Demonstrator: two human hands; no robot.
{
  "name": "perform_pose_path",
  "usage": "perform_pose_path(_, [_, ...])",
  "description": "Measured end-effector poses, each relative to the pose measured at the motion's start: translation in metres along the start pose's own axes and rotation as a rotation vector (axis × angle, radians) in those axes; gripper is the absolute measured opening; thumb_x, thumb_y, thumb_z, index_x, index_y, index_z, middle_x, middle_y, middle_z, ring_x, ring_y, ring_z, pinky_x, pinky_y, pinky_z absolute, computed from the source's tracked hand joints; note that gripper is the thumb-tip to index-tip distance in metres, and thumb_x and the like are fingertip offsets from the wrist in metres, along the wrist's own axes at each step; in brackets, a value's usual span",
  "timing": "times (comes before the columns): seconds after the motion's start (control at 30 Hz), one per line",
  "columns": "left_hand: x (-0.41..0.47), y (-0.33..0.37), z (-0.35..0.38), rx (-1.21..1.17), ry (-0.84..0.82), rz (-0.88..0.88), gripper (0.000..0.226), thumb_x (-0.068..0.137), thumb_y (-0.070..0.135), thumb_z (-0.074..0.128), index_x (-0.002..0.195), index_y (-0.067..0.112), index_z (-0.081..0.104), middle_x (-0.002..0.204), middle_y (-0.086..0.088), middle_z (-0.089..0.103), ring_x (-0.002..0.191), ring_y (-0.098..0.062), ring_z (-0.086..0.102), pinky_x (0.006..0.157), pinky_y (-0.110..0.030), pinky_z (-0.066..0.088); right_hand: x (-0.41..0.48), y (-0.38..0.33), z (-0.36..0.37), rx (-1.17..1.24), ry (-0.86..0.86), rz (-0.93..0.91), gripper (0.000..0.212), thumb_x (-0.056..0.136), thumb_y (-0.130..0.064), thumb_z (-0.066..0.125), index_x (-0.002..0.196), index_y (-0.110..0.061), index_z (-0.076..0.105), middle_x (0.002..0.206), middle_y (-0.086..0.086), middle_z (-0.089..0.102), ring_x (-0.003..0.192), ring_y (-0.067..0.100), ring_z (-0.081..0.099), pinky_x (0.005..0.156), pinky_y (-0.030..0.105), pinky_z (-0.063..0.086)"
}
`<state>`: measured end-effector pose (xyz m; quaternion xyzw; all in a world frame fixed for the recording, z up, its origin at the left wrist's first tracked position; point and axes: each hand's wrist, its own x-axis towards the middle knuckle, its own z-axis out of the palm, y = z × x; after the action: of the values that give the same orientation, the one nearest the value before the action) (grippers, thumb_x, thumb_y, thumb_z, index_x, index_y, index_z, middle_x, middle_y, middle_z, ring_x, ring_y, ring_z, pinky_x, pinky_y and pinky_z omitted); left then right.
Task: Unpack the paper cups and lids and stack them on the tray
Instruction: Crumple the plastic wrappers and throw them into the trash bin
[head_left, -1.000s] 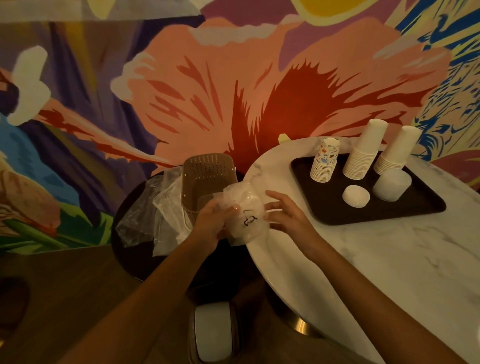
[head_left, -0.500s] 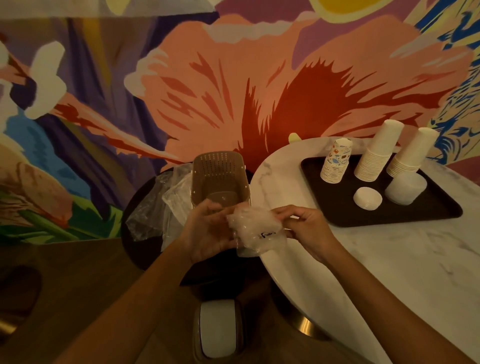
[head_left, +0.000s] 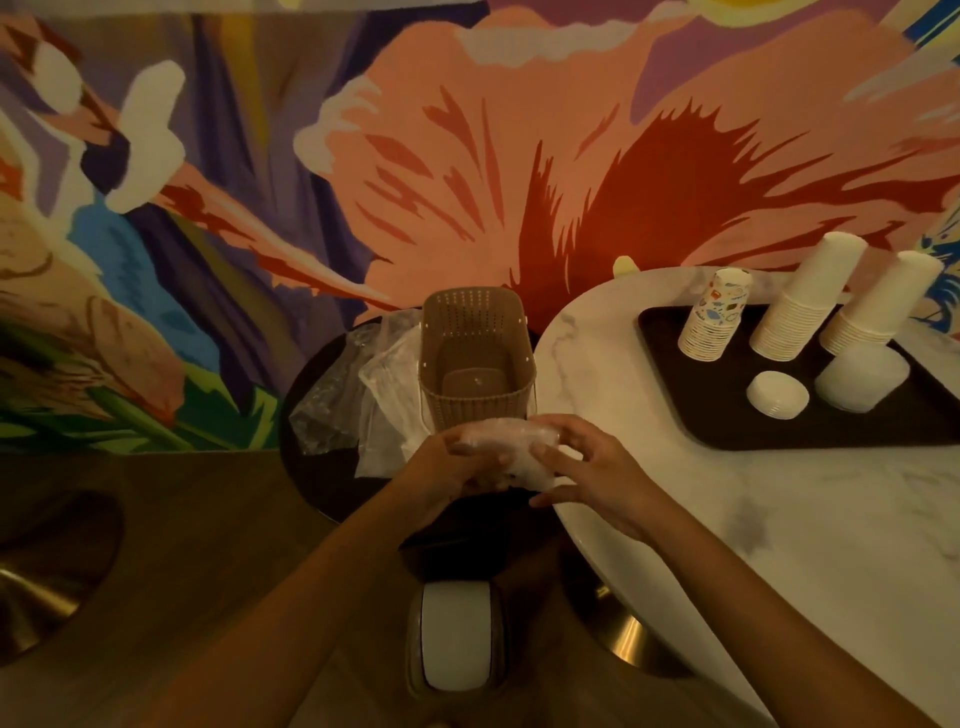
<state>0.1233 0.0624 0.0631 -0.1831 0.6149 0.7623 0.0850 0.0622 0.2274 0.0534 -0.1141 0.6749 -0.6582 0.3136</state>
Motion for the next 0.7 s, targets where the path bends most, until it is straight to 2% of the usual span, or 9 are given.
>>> perform_pose_path(0.07, [-0.007, -0.007, -0.008, 0.002, -0.062, -0.01, 0.026, 0.085, 0.004, 0.06, 0.107, 0.018, 0.059, 0.089, 0.004, 0.07, 0.083, -0.01, 0.068, 0.07, -0.023, 0.057, 0.0, 0.01, 0.008, -0.004, 0.026, -0.001, 0.025, 0.086, -0.005, 0.059, 0.109, -0.012, 0.058, 0.117, 0.011, 0.057, 0.096, 0.03, 0.064, 0.06, 0.029, 0.058])
perform_pose_path(0.17, [-0.016, -0.018, -0.027, -0.157, -0.221, -0.124, 0.034, 0.073, 0.028, 0.068, 0.105, 0.025, 0.061, 0.102, 0.001, 0.07, 0.098, -0.018, 0.066, 0.078, -0.03, 0.056, -0.001, 0.022, 0.018, -0.017, 0.074, -0.005, 0.022, 0.081, 0.001, 0.064, 0.097, -0.014, 0.063, 0.108, 0.01, 0.063, 0.082, 0.024, 0.067, 0.058, 0.026, 0.056])
perform_pose_path(0.23, [-0.02, -0.028, -0.037, -0.157, -0.159, -0.175, 0.033, 0.076, 0.033, 0.07, 0.106, 0.023, 0.06, 0.112, -0.006, 0.065, 0.099, -0.022, 0.064, 0.073, -0.03, 0.057, -0.001, 0.031, 0.027, -0.017, 0.068, 0.004, 0.024, 0.079, 0.004, 0.065, 0.093, -0.015, 0.063, 0.1, 0.006, 0.065, 0.072, 0.017, 0.066, 0.056, 0.023, 0.054])
perform_pose_path(0.3, [-0.021, -0.041, -0.045, -0.018, -0.012, -0.147, 0.022, 0.084, 0.021, 0.062, 0.106, 0.02, 0.056, 0.114, -0.01, 0.06, 0.093, -0.018, 0.063, 0.063, -0.021, 0.056, 0.002, 0.041, 0.038, -0.021, 0.065, 0.025, 0.025, 0.079, 0.004, 0.064, 0.093, -0.017, 0.062, 0.096, 0.005, 0.066, 0.071, 0.013, 0.066, 0.057, 0.021, 0.055])
perform_pose_path(0.43, [-0.024, -0.073, -0.068, 0.167, 0.133, -0.053, 0.017, 0.086, 0.008, 0.058, 0.095, 0.022, 0.059, 0.093, -0.001, 0.062, 0.073, -0.005, 0.064, 0.055, -0.011, 0.05, 0.01, 0.066, 0.061, 0.007, 0.058, 0.096, 0.027, 0.077, 0.006, 0.066, 0.084, -0.02, 0.065, 0.088, 0.003, 0.067, 0.063, 0.005, 0.066, 0.055, 0.017, 0.053])
perform_pose_path(0.5, [-0.026, -0.092, -0.078, 0.175, 0.179, -0.043, 0.017, 0.087, 0.005, 0.057, 0.096, 0.018, 0.06, 0.089, 0.002, 0.062, 0.069, -0.001, 0.065, 0.055, -0.01, 0.049, 0.018, 0.083, 0.072, -0.021, 0.029, 0.114, 0.028, 0.076, 0.004, 0.067, 0.081, -0.023, 0.067, 0.087, 0.0, 0.067, 0.071, 0.008, 0.066, 0.057, 0.018, 0.053])
perform_pose_path(0.57, [-0.025, -0.116, -0.089, 0.153, 0.207, -0.083, 0.017, 0.087, 0.003, 0.056, 0.097, 0.017, 0.06, 0.09, 0.001, 0.061, 0.075, -0.007, 0.064, 0.055, -0.011, 0.05, 0.025, 0.104, 0.081, -0.08, -0.002, 0.133, 0.025, 0.078, 0.003, 0.066, 0.083, -0.022, 0.066, 0.089, 0.0, 0.066, 0.08, 0.013, 0.064, 0.059, 0.02, 0.055])
perform_pose_path(0.63, [-0.021, -0.143, -0.103, 0.108, 0.199, -0.153, 0.021, 0.087, 0.004, 0.057, 0.099, 0.021, 0.058, 0.098, -0.001, 0.061, 0.084, -0.012, 0.061, 0.058, -0.014, 0.052, 0.033, 0.131, 0.087, -0.129, -0.017, 0.149, 0.024, 0.08, 0.003, 0.064, 0.084, -0.021, 0.065, 0.09, 0.002, 0.064, 0.081, 0.013, 0.064, 0.06, 0.023, 0.057])
perform_pose_path(0.7, [-0.016, -0.177, -0.118, 0.087, 0.208, -0.24, 0.026, 0.085, 0.01, 0.06, 0.105, 0.026, 0.054, 0.112, -0.004, 0.059, 0.094, -0.013, 0.061, 0.068, -0.019, 0.054, 0.036, 0.166, 0.088, -0.23, -0.005, 0.176, 0.023, 0.083, -0.003, 0.062, 0.086, -0.025, 0.063, 0.091, 0.0, 0.064, 0.078, 0.008, 0.065, 0.066, 0.026, 0.058])
